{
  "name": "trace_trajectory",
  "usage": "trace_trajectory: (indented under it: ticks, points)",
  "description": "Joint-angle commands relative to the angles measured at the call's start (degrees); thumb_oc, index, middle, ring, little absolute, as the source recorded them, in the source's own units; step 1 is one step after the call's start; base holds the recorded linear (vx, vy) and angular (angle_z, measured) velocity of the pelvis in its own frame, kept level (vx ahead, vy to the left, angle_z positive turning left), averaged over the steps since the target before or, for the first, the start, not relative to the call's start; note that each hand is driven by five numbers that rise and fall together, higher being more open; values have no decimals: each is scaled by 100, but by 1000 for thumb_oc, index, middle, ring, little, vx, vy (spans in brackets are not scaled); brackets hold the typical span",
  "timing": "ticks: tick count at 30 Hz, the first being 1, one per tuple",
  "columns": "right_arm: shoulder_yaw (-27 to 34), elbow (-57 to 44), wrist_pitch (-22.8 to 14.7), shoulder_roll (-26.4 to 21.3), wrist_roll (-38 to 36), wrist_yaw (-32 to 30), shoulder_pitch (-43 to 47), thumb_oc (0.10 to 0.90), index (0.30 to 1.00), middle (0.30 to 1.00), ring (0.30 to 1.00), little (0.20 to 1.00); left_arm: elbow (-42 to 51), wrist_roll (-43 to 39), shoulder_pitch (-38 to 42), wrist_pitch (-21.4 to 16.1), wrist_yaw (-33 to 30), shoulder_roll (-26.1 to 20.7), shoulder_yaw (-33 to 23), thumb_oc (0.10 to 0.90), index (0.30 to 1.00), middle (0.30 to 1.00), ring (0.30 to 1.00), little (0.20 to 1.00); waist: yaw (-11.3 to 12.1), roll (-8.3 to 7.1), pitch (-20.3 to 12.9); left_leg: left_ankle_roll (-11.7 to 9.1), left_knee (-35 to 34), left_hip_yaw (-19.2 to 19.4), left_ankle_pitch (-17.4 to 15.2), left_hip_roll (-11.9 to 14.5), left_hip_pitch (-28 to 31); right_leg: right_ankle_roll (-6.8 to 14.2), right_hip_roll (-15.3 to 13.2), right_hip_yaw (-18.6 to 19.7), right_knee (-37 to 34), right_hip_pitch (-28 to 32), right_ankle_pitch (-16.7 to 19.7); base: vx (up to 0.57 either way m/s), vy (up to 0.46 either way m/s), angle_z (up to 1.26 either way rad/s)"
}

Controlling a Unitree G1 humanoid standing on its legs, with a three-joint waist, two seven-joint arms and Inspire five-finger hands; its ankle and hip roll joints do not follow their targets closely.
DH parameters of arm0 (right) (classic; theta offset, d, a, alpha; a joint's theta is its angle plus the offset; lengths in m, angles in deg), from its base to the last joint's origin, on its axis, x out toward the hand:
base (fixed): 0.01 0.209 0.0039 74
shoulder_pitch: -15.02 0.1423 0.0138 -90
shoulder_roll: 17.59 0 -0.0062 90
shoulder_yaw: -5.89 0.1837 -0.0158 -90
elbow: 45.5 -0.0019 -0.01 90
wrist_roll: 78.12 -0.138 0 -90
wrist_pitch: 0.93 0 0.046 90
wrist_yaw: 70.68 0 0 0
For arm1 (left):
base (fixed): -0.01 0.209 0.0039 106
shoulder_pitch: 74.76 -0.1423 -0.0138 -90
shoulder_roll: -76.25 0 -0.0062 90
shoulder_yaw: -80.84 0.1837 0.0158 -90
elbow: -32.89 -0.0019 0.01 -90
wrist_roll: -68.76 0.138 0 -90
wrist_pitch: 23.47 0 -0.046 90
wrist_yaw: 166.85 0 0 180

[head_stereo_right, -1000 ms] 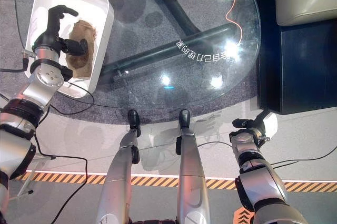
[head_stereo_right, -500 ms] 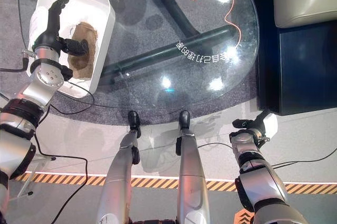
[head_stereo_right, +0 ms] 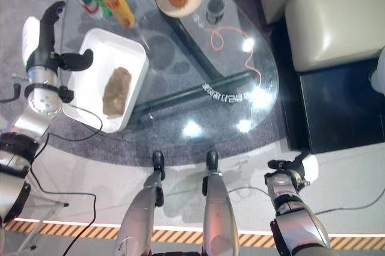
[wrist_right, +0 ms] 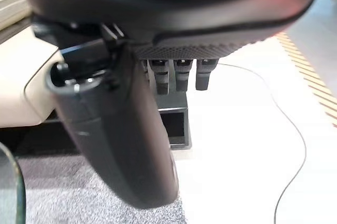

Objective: Wipe the table with a cloth and put it in the basket.

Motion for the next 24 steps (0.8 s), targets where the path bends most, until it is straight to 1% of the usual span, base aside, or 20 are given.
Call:
trace_trajectory:
  ticks: [1, 4, 6, 7, 8, 9, 10, 11, 13, 14, 15, 17, 18, 19, 20, 21, 22, 23, 24]
  points:
    - [75, 199, -227, -286, 91, 25, -621, 800, 900, 900, 900, 900, -4, -359, -376, -248, -120, -456, -758, 800, 900, 900, 900, 900, 163, -45, -780, 121, 200, -186, -347, -471, 216, 237, 11, -113, -1217, 562, 786, 109, 5, -9]
    - [261, 146, -273, -251, 233, 130, -1109, 800, 900, 900, 900, 900, 52, -189, -1365, -127, 161, -317, -1189, 800, 900, 900, 900, 900, 230, -14, -1116, 100, -197, -246, -276, -456, 684, 283, -40, -149, -1595, 1104, 849, 141, 0, -4]
    - [362, 142, -252, -219, 309, 204, -1333, 800, 900, 900, 900, 900, 25, -337, -1870, 16, 391, -167, -1414, 800, 900, 900, 900, 900, 259, -8, -1315, 97, -397, -287, -260, -452, 978, 295, -48, -165, -1809, 1452, 865, 128, -3, 18]
    - [413, 152, -289, -199, 332, 263, -1424, 800, 900, 900, 900, 900, -32, -414, -2046, 66, 531, -81, -1486, 800, 900, 900, 900, 900, 280, -16, -1388, 97, -432, -297, -264, -451, 1056, 306, -59, -173, -1854, 1543, 867, 124, -15, 20]
    - [455, 161, -298, -166, 377, 361, -1550, 800, 900, 900, 900, 900, -106, -302, -2334, 124, 799, 72, -1579, 800, 900, 900, 900, 900, 314, -25, -1509, 101, -488, -318, -274, -443, 1184, 319, -70, -213, -1933, 1695, 875, 114, -14, 6]
    - [482, 178, -309, -130, 445, 400, -1630, 800, 900, 900, 900, 900, -193, -303, -2527, 126, 959, 148, -1609, 800, 900, 900, 900, 900, 329, -29, -1585, 105, -524, -324, -271, -432, 1263, 325, -79, -237, -1980, 1789, 883, 119, -11, 12]
    - [466, 171, -292, -91, 476, 434, -1728, 800, 900, 900, 900, 900, -273, -463, -2766, 238, 1271, 233, -1661, 800, 900, 900, 900, 900, 347, -37, -1669, 103, -558, -329, -269, -421, 1352, 332, -90, -259, -2036, 1898, 897, 126, 1, 12]
    - [502, 191, -263, -60, 531, 516, -1834, 800, 900, 900, 900, 900, -451, -400, -3033, 232, 1498, 433, -1664, 800, 900, 900, 900, 900, 378, -56, -1772, 105, -602, -336, -269, -405, 1450, 348, -97, -277, -2093, 2008, 912, 107, 2, 16]
    - [513, 196, -249, -51, 565, 571, -1893, 800, 900, 900, 900, 900, -515, -390, -3163, 205, 1593, 499, -1674, 800, 900, 900, 900, 900, 382, -59, -1811, 103, -627, -332, -268, -394, 1510, 356, -103, -293, -2133, 2083, 921, 79, 3, 9]
    - [524, 212, -207, -42, 629, 688, -1984, 800, 900, 900, 900, 900, -665, -481, -3390, 288, 1896, 639, -1701, 800, 900, 900, 900, 900, 403, -73, -1902, 104, -663, -320, -272, -381, 1596, 365, -109, -307, -2202, 2185, 939, 176, 13, 10]
    - [538, 288, -73, 5, 657, 1040, -2136, 800, 900, 900, 900, 900, -1100, -489, -3771, 378, 2417, 923, -1734, 800, 900, 900, 900, 900, 443, -98, -2090, 93, -734, -307, -288, -338, 1769, 379, -114, -336, -2319, 2384, 955, 224, 23, 22]
    - [547, 407, 111, 33, 787, 1403, -2234, 800, 900, 900, 900, 900, -1554, -578, -4012, 607, 2969, 1183, -1788, 800, 900, 900, 900, 900, 455, -129, -2244, 79, -774, -271, -318, -299, 1912, 394, -123, -369, -2443, 2552, 978, 170, 24, 16]
    - [550, 486, 191, 54, 870, 1604, -2267, 800, 900, 900, 900, 900, -1814, -528, -4116, 596, 3154, 1327, -1828, 800, 900, 900, 900, 900, 454, -145, -2299, 69, -803, -257, -328, -276, 1982, 405, -128, -394, -2519, 2631, 1002, 90, 18, 1]
    - [544, 526, 213, 65, 944, 1710, -2282, 800, 900, 900, 900, 900, -1926, -643, -4159, 655, 3211, 1397, -1853, 800, 900, 900, 900, 900, 453, -154, -2328, 65, -817, -238, -335, -266, 2021, 412, -132, -400, -2562, 2674, 1013, 95, 20, 2]
    - [504, 601, 256, 89, 1103, 1852, -2299, 800, 900, 900, 900, 900, -2152, -904, -4206, 918, 3346, 1553, -1908, 800, 900, 900, 900, 900, 451, -178, -2389, 55, -841, -200, -355, -249, 2084, 426, -144, -415, -2619, 2735, 1015, 98, 12, 2]
    - [460, 708, 367, 142, 1195, 2041, -2312, 800, 900, 900, 900, 900, -2498, -769, -4234, 1106, 3536, 1751, -1926, 800, 900, 900, 900, 900, 452, -212, -2452, 44, -843, -166, -391, -224, 2150, 436, -153, -453, -2639, 2798, 998, 106, 3, 1]
    - [448, 757, 444, 197, 1262, 2149, -2329, 800, 900, 900, 900, 900, -2657, -653, -4264, 1191, 3682, 1843, -1888, 800, 900, 900, 900, 900, 449, -232, -2490, 43, -843, -135, -402, -208, 2173, 439, -156, -459, -2638, 2826, 984, 83, -6, 0]
    - [447, 777, 493, 223, 1306, 2208, -2332, 800, 900, 900, 900, 900, -2766, -601, -4276, 1247, 3794, 1894, -1845, 800, 900, 900, 900, 900, 444, -241, -2508, 43, -843, -117, -404, -196, 2184, 437, -159, -462, -2631, 2836, 975, 56, -6, 1]
    - [424, 796, 583, 240, 1319, 2311, -2341, 800, 900, 900, 900, 900, -2872, -559, -4294, 1214, 3843, 1938, -1814, 800, 900, 900, 900, 900, 440, -254, -2524, 44, -843, -101, -418, -184, 2213, 435, -158, -465, -2622, 2857, 962, 48, -5, 0]
